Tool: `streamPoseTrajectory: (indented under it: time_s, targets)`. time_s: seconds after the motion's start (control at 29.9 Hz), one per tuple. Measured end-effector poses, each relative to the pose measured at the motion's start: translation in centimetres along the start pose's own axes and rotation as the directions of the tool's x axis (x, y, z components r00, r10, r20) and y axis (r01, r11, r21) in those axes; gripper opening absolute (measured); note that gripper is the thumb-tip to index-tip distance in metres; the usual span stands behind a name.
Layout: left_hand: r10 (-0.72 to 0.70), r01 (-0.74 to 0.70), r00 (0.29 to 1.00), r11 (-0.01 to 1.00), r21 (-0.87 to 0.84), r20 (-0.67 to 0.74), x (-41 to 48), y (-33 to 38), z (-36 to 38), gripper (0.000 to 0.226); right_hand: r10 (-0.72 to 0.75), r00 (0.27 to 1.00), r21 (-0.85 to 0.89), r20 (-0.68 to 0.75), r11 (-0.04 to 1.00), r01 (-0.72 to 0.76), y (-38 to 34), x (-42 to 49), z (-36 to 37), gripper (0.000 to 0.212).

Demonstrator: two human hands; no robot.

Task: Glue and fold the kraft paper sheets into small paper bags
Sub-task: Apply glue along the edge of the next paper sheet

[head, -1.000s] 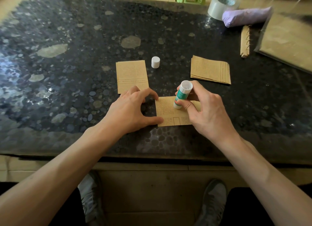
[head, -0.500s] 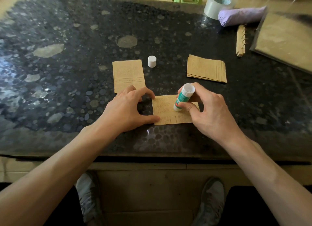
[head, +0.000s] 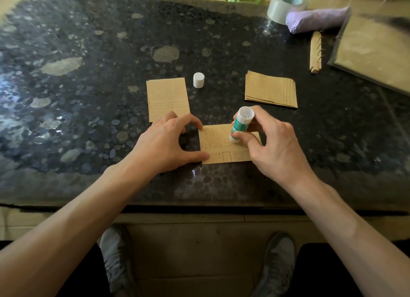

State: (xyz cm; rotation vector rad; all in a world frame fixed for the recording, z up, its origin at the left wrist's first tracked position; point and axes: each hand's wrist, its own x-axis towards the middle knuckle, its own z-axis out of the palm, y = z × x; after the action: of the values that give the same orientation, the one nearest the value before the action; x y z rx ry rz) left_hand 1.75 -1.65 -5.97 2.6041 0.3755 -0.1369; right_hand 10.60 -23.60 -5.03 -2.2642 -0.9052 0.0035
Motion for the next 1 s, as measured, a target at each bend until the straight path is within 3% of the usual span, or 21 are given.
streamPoseTrajectory:
  time_s: [0.7, 1.0]
  targets:
    - [-0.003, 0.003, 1.0, 1.0, 0.004, 0.003, 0.0, 0.1, -0.2, 0.067, 0.031, 0.999, 0.008, 0.015, 0.999, -0.031, 0.5, -0.9, -1.0, 0.027]
    - [0.0, 0.0, 1.0, 1.0, 0.006, 0.02, 0.1, 0.1, -0.3, 0.068, 0.007, 0.999, -0.006, -0.043, 1.0, -0.007, 0.6, -1.2, -0.7, 0.027]
